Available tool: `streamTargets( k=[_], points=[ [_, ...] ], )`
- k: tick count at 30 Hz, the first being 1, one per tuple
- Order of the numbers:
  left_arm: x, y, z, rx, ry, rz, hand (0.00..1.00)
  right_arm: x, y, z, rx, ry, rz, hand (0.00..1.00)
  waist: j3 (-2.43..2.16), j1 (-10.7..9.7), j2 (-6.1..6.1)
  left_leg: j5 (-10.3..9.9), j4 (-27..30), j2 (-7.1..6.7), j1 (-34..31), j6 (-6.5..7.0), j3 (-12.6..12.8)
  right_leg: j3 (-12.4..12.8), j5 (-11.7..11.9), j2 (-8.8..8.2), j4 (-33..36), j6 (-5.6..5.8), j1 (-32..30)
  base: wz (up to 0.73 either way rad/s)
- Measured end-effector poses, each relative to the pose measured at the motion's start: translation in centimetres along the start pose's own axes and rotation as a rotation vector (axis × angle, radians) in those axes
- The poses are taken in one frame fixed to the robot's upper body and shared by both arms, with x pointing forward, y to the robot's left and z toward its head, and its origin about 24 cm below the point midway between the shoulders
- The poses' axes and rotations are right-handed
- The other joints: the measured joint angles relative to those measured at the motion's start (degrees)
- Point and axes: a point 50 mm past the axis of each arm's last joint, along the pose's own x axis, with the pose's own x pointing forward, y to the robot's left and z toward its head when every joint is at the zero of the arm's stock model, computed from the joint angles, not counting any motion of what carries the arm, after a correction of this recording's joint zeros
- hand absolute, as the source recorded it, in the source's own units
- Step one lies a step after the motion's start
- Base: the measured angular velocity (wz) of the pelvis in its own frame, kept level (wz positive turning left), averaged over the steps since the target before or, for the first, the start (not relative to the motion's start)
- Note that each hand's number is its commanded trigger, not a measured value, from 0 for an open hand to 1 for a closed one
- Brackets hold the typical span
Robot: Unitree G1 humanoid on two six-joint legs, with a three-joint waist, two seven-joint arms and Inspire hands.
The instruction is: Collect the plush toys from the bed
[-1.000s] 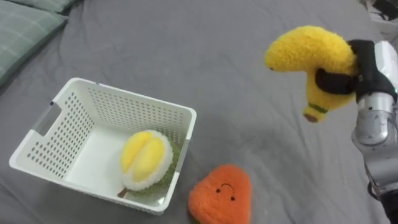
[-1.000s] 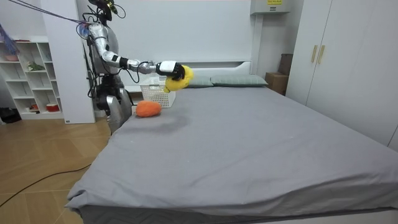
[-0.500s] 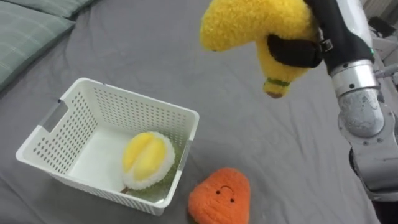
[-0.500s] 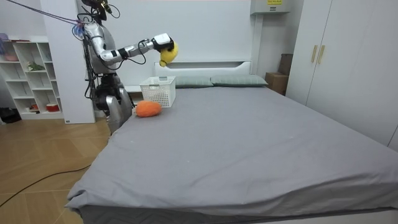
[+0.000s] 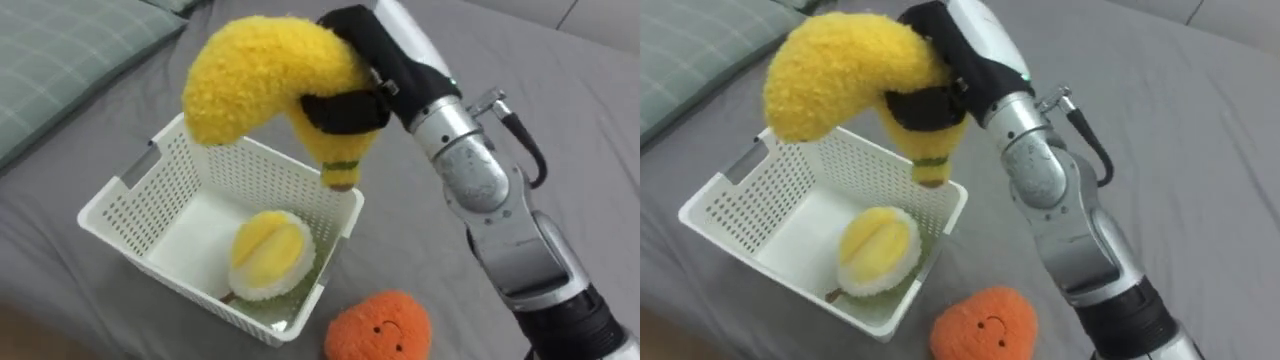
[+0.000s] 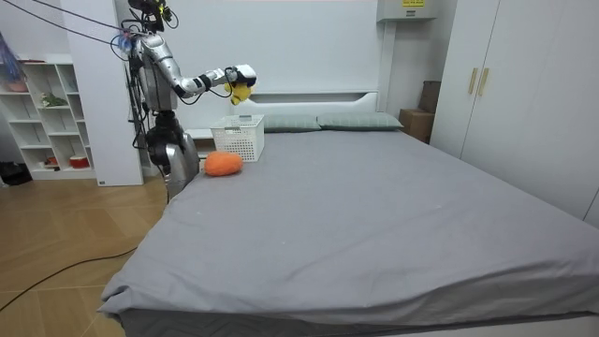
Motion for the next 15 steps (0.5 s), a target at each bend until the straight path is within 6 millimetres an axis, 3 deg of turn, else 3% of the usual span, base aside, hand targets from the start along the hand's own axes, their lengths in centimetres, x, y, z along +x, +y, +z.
streamTargets(
  k=[1,2,3,4,10,15],
  points=[
    [0.0,0.0,0.0,0.001,0.0,0.002,0.0,0.1,0.4,0.1,-0.001,0.0,0.017,1.0,0.03,0.36,-0.05,0.0,0.01,-0.04,-0.04,0.0,-0.18,-0.16,0.0,-0.02,0.01,0.0,0.04,0.09],
    [0.0,-0.1,0.1,0.007,-0.002,0.008,0.0,0.3,1.3,0.0,0.0,0.007,0.049,0.9,0.12,1.05,-0.2,0.01,0.03,-0.2,-0.11,0.01,-0.87,-0.94,0.0,-0.06,0.0,0.0,0.23,0.19],
    [0.0,-0.1,0.1,0.012,-0.005,0.013,0.0,0.5,2.2,-0.5,0.009,0.031,0.081,0.55,0.1,1.41,-0.35,0.02,0.08,-0.36,-0.23,0.03,-1.49,-1.42,-0.06,-0.08,0.0,0.09,0.41,0.21],
    [0.0,-0.2,0.2,0.021,-0.008,0.015,0.0,0.5,2.6,-0.7,0.011,0.045,0.095,0.0,0.09,1.79,-0.43,0.02,0.1,-0.48,-0.23,0.04,-1.67,-1.7,-0.16,-0.11,0.0,0.22,0.44,0.21],
    [-0.1,-0.4,0.3,0.033,-0.003,0.018,0.0,0.6,3.8,-1.6,-0.032,0.101,0.169,0.0,-0.26,4.06,-1.16,0.22,0.93,-1.36,-1.76,0.4,-3.98,-4.53,-0.33,-0.9,-0.11,0.38,0.06,0.2],
    [0.0,-0.4,0.8,0.031,-0.01,0.022,0.0,0.6,4.7,-2.3,-0.095,0.139,0.202,0.0,-0.21,5.43,-1.43,0.32,0.93,-1.69,-1.88,0.56,-4.24,-4.55,-0.62,-1.19,-0.03,0.81,0.17,0.05]
  ],
)
